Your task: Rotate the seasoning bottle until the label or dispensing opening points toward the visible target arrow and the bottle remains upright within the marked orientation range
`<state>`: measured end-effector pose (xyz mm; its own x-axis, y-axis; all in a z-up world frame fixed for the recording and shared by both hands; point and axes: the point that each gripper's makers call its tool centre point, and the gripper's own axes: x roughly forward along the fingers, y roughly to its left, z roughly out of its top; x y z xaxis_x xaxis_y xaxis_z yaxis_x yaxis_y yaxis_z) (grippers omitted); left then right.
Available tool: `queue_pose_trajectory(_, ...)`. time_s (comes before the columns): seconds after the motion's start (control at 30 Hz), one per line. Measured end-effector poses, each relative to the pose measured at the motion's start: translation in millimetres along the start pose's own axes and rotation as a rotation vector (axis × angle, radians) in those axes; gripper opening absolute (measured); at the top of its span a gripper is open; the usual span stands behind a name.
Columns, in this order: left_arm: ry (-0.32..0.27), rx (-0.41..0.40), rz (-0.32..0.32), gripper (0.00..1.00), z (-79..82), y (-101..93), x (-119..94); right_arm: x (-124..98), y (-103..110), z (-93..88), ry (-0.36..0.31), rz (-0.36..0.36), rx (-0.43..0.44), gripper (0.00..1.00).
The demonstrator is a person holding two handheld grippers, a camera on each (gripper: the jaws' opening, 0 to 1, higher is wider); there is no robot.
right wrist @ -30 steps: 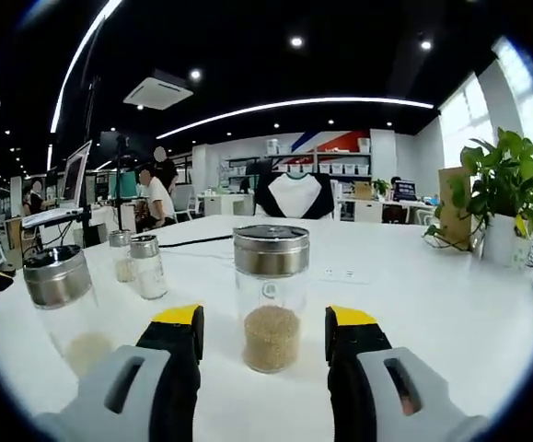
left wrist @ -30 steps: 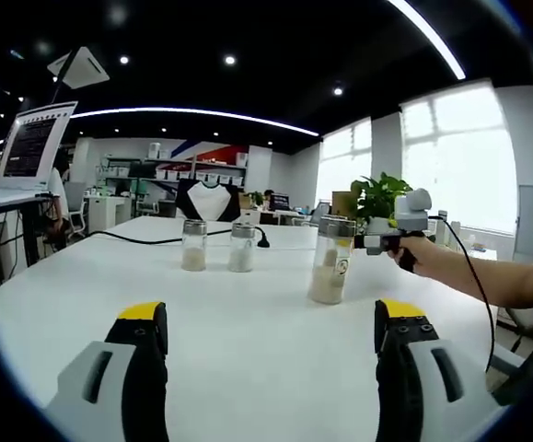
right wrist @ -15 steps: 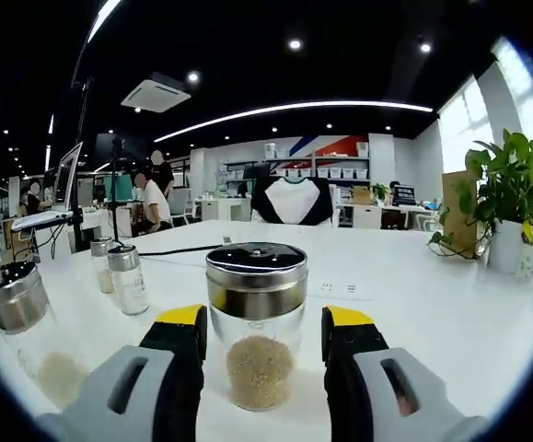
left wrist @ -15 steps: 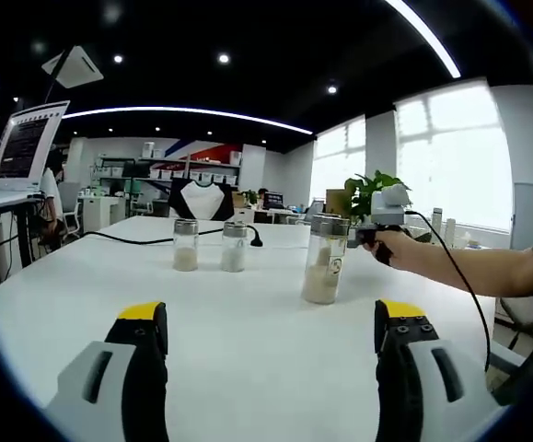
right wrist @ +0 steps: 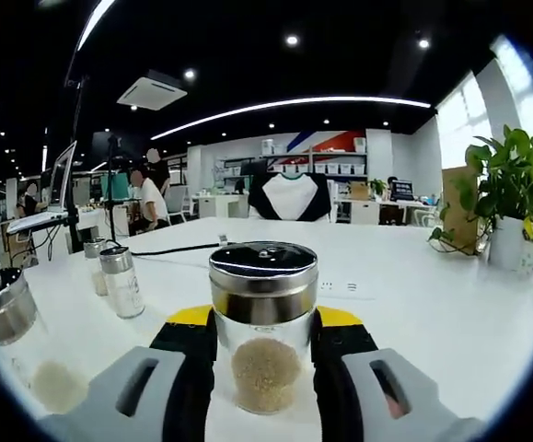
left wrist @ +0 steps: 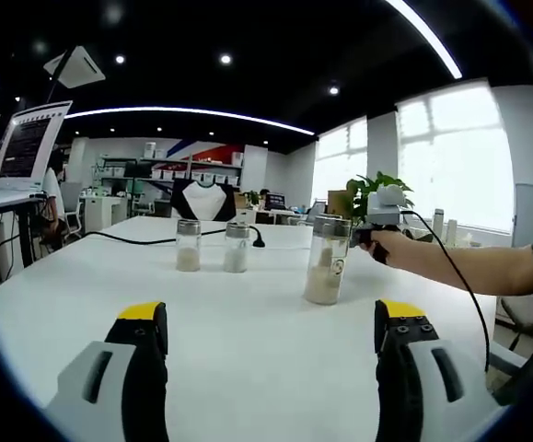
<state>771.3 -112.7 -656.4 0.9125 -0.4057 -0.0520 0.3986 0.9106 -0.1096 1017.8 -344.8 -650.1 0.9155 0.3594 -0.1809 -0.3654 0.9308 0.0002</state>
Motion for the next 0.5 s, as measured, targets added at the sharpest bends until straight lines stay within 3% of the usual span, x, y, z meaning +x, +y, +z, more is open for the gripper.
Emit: queue_pose_trajectory(0.5, 0.0, -0.005, 0.001, 0.98, -0.3, 1.4, 0.4, -3.2, -2.2, 0.0, -0.014, -0.012, -0.003, 0.38)
